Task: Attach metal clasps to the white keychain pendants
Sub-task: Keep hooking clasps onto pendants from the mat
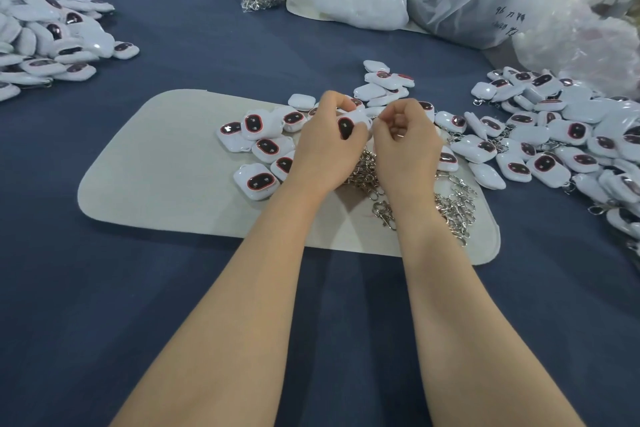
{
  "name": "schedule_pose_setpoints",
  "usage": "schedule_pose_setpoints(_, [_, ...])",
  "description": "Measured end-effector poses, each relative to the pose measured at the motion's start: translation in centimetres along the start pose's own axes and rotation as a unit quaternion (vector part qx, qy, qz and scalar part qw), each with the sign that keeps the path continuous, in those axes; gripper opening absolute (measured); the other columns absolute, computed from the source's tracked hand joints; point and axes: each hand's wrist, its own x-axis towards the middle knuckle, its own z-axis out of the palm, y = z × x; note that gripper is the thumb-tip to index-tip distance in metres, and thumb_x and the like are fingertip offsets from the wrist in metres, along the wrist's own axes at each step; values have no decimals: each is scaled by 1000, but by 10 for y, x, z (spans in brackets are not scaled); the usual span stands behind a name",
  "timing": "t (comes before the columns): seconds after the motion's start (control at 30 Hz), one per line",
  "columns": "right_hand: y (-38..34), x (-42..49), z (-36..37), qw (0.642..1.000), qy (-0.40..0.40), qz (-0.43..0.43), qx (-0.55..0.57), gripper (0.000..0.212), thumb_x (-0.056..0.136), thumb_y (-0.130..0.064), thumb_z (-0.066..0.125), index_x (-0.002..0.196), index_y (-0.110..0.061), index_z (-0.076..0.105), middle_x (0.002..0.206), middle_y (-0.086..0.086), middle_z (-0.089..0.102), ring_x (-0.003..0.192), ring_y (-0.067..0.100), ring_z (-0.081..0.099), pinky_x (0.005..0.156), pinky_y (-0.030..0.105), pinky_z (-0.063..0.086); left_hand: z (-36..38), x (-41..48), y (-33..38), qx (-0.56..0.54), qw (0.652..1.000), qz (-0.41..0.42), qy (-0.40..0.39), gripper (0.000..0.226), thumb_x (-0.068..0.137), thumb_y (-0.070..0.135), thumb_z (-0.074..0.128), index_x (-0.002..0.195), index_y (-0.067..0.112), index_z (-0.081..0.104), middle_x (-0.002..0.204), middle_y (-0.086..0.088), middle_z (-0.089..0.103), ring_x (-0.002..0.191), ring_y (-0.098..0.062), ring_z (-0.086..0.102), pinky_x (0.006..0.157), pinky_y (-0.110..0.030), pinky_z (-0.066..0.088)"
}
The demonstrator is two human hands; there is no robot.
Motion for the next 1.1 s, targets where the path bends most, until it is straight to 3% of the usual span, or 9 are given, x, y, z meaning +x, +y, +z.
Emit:
schedule_pose_setpoints(0.23, [2,-1,1,1000,-14,-20,-19,14,85,-4,55,82,-18,56,70,-15,53,64,1,49,64,6,37,1,-1,1,-9,1000,0,1,18,92,15,52,108,19,44,77,14,48,63,-1,47,56,-8,36])
schedule_pose_setpoints(0.37, [2,-2,3,999,-23,-26,-30,16,86,-4,55,82,-19,55,72,-9,55,68,9,49,67,16,41,1,-1,1,-6,1000,0,-3,16,93,15,51,106,19,41,74,13,48,61,0,46,55,-6,36])
schedule_pose_setpoints(0.5, [2,-2,4,998,-25,-42,-48,11,85,-2,53,83,-11,60,76,-1,59,72,18,52,71,31,45,0,-1,0,-10,1000,-2,1,16,93,15,51,106,19,41,76,13,49,62,2,48,57,-5,36])
schedule_pose_setpoints(0.63, [1,-2,4,995,-30,-59,-68,11,83,0,53,84,-7,60,76,-2,57,74,20,53,72,36,46,0,0,-1,-1,1000,-1,4,19,92,17,54,108,17,45,78,16,49,64,6,48,57,-3,35])
schedule_pose_setpoints(0.77, [1,-2,3,995,-32,-56,-75,11,84,0,53,86,-8,60,78,-4,57,75,18,53,74,34,47,-1,1,0,10,1000,17,15,15,90,16,56,100,22,46,78,18,48,68,19,47,61,0,34])
schedule_pose_setpoints(0.87, [-1,-2,3,997,-27,-42,-50,11,86,-2,53,87,-11,58,81,-4,58,77,14,54,74,25,46,-2,2,2,-17,1000,2,22,13,90,17,57,98,24,49,82,19,52,73,3,53,67,-7,38])
schedule_pose_setpoints(0.93, [-2,-2,2,999,-23,-34,-19,13,87,-3,54,87,-15,55,83,-5,59,76,9,53,72,17,44,-2,3,2,-62,997,-31,22,12,90,19,57,100,24,51,89,16,55,80,-14,59,77,-24,46])
schedule_pose_setpoints(0.97, [-3,-3,2,999,-22,-33,-5,14,88,-3,54,88,-16,54,84,-5,59,76,5,53,72,14,44,-2,4,3,-89,994,-53,21,12,91,20,57,102,23,52,93,11,56,80,-15,61,78,-27,49])
schedule_pose_setpoints(1.1, [-6,-4,2,998,-36,-11,53,15,89,-3,54,91,-18,53,84,-15,58,80,-3,55,75,11,45,-5,6,5,-247,953,-173,15,9,92,17,56,100,14,58,76,0,53,46,-3,51,50,-16,41])
